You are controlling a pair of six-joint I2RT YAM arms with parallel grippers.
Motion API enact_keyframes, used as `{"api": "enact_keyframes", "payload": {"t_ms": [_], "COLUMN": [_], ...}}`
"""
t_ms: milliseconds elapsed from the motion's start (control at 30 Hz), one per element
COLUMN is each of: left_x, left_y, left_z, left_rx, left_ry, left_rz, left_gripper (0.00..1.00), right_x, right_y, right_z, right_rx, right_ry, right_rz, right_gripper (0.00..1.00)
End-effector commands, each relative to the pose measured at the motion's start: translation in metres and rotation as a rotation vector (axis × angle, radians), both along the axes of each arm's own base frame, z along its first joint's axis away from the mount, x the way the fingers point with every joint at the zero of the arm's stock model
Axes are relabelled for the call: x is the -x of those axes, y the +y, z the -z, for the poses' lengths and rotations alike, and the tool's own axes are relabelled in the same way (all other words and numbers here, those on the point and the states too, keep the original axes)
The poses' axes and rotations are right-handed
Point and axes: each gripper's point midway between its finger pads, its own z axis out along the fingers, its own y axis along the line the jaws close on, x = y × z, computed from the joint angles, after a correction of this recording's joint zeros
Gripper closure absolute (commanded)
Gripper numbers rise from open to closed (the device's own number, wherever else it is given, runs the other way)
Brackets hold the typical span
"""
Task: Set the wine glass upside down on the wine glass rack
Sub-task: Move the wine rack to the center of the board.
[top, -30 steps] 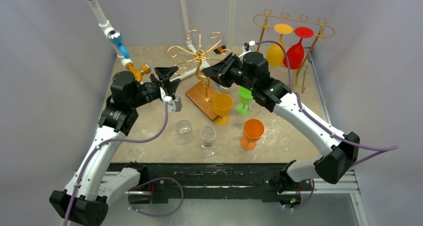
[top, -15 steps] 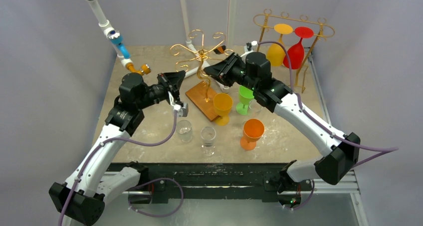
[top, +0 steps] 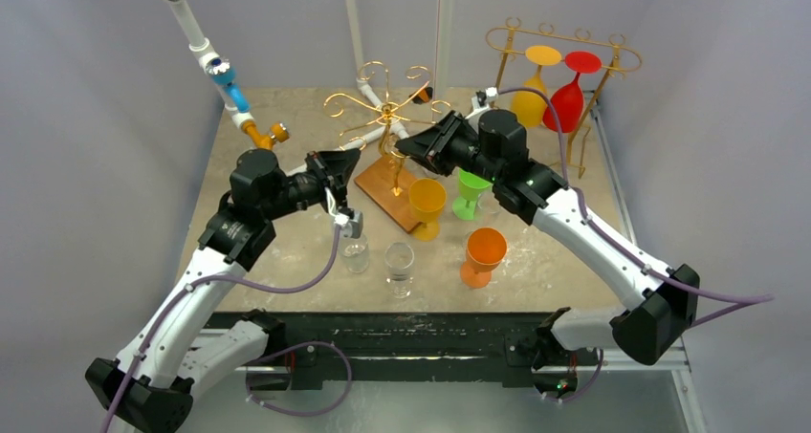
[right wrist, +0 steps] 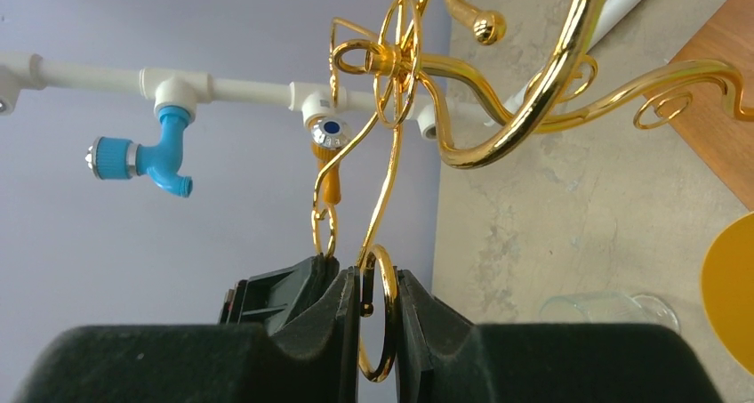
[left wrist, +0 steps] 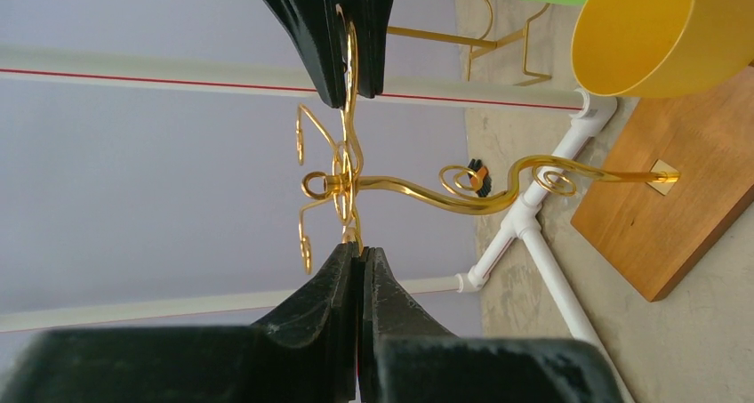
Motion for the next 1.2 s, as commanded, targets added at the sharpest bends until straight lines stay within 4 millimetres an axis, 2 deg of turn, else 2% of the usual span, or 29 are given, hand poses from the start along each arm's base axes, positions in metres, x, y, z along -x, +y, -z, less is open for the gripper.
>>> {"api": "enact_keyframes", "payload": {"t_ms": [0,167,600,700,833,933,1033,1167], "left_x": [0.026,0.029,0.043,0.048,0.052,0.057,0.061,0.058], "left_y": [-0.006,-0.007,-0.002,-0.001,0.001,0.002,0.003,0.002], "left_z": [-0.083,-0.100,-0.127,-0.124,-0.099,-0.082,-0.086,-0.108], "left_rx": [0.111,0.146,0.203,0.191,0.145,0.125,0.153,0.224], "left_ry": [-0.243,-0.268,-0.284,-0.272,-0.186,-0.151,-0.170,-0.145], "left_rz": [0.076,0.080,0.091,0.099,0.099,0.103,0.110,0.102], "left_gripper": [1.00,1.00,1.00,1.00,1.00,1.00,1.00,1.00], "right_x": [0.000,0.004,0.008,0.009,0.011,0.013,0.012,0.011], "right_y": [-0.008,-0.008,-0.009,-0.011,-0.016,-0.019,-0.021,-0.023], "right_z": [0.032,0.038,0.047,0.049,0.053,0.058,0.059,0.056], "right_rx": [0.084,0.086,0.101,0.115,0.138,0.150,0.149,0.150], "right_ry": [0.036,0.052,0.066,0.067,0.066,0.074,0.075,0.070], "right_rz": [0.004,-0.006,-0.022,-0.025,-0.022,-0.020,-0.014,-0.012], "right_gripper": [0.96,0.97,0.97,0.93,0.83,0.81,0.82,0.82]}}
